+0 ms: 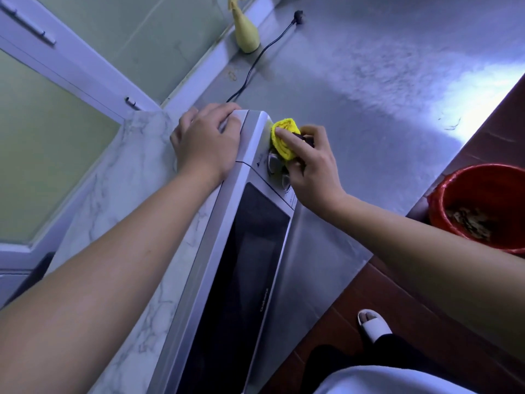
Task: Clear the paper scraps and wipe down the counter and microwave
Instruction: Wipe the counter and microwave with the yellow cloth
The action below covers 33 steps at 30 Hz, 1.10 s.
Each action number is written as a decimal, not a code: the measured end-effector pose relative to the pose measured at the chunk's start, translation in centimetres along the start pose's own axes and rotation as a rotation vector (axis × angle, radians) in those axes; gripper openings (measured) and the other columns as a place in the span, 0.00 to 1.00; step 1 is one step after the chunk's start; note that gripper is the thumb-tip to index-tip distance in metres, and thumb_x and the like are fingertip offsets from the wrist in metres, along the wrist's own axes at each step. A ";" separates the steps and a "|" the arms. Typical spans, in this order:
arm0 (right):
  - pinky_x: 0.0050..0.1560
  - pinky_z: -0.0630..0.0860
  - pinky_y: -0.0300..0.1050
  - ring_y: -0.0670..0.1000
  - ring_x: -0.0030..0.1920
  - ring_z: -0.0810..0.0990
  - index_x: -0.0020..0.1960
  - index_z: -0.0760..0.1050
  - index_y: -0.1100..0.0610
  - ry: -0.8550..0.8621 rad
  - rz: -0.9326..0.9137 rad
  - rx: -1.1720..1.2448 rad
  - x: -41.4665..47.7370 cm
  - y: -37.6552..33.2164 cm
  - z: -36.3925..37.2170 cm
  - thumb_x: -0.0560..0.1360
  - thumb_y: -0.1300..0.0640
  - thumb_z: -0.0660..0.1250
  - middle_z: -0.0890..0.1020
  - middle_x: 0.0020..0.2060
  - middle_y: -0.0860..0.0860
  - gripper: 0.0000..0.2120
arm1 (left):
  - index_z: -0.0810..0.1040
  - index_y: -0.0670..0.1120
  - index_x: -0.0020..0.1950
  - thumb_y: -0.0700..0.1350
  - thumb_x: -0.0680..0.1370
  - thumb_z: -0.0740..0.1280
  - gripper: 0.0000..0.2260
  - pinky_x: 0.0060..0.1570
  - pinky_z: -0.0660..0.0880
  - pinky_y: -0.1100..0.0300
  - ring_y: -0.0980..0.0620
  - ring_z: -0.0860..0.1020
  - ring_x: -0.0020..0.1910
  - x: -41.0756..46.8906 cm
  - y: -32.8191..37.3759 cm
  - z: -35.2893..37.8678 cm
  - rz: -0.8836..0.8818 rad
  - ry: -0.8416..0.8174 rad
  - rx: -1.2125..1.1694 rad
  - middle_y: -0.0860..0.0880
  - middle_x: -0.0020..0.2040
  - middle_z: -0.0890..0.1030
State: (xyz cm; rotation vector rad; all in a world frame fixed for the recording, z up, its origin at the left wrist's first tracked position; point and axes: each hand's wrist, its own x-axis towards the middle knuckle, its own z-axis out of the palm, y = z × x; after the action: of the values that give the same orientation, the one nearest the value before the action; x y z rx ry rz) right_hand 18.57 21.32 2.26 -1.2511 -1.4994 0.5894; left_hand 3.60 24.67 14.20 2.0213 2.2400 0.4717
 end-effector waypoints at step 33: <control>0.46 0.67 0.38 0.56 0.50 0.79 0.55 0.83 0.53 -0.086 0.573 0.122 -4.2 7.2 3.0 0.73 0.66 0.69 0.77 0.48 0.50 0.15 | 0.78 0.61 0.63 0.52 0.81 0.57 0.14 0.74 0.54 0.48 0.51 0.63 0.74 0.0 0.4 -0.1 -0.029 -0.001 0.014 0.64 0.66 0.75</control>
State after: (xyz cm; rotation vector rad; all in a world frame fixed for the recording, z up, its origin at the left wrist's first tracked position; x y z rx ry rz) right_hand 18.28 20.63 -6.60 -1.5799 -1.1422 1.1024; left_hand 3.93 24.68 14.37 1.9922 2.2755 0.4529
